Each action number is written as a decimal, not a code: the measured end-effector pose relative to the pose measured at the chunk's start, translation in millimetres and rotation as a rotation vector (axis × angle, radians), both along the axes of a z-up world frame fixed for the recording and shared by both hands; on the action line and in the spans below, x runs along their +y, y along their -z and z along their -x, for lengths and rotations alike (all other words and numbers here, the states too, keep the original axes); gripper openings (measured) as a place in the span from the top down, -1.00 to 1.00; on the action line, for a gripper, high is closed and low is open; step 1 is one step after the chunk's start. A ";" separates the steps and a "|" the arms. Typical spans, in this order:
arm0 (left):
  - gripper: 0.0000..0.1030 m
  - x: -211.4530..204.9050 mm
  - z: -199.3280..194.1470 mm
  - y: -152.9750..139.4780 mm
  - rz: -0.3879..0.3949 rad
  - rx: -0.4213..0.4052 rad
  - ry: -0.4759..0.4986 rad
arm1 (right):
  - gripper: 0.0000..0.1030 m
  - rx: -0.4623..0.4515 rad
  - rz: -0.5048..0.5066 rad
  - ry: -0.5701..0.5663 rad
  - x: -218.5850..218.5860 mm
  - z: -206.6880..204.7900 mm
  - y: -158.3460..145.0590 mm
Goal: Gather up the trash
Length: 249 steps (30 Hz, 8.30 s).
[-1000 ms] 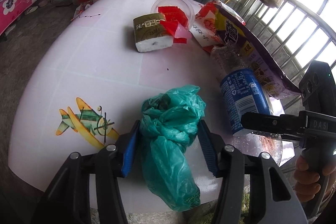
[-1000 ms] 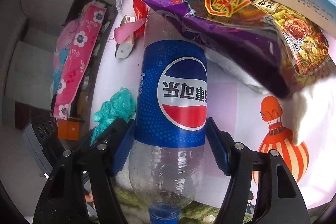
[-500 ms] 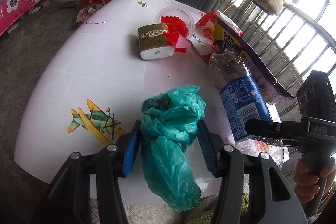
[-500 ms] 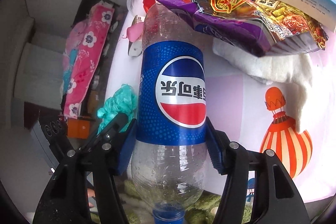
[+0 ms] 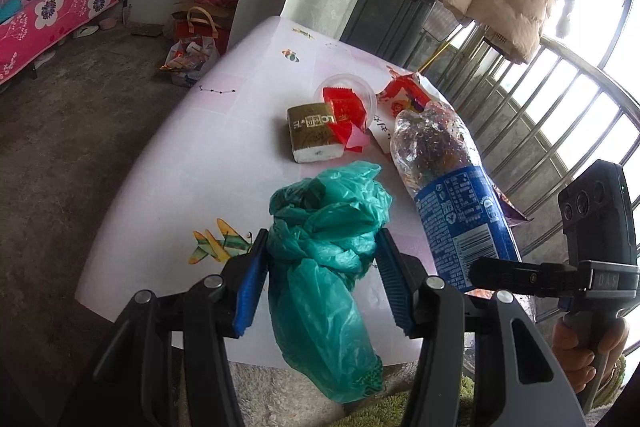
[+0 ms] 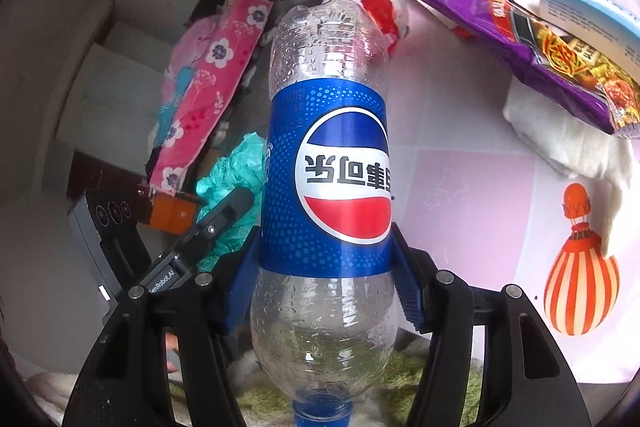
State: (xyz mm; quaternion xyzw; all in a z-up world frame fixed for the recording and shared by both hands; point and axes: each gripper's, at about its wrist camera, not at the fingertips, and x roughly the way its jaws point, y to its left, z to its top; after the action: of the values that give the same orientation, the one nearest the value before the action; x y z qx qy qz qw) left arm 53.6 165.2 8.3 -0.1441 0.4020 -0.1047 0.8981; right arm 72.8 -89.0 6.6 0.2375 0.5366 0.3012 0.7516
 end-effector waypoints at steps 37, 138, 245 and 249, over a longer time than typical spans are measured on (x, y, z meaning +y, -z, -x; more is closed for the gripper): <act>0.00 -481.4 -40.7 -38.9 0.014 0.123 1.021 | -0.10 -0.031 -0.232 1.363 -368.0 197.5 54.0; -0.59 -22.6 -186.9 34.8 -0.046 0.096 0.080 | -0.78 -0.308 0.435 0.177 -138.0 -111.2 13.9; -0.34 23.9 -133.4 58.4 0.014 0.055 0.091 | 0.05 -0.264 0.359 0.550 62.9 -101.2 73.8; -0.34 16.8 -136.6 65.4 -0.001 0.071 0.102 | 0.52 -0.253 0.353 0.539 62.5 -104.6 76.9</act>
State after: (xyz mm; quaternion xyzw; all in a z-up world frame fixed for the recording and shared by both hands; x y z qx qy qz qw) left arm 190.2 182.0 -57.1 -0.1266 0.4406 -0.1451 0.8768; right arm 177.4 -26.5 -70.3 0.1978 0.4009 0.0217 0.8942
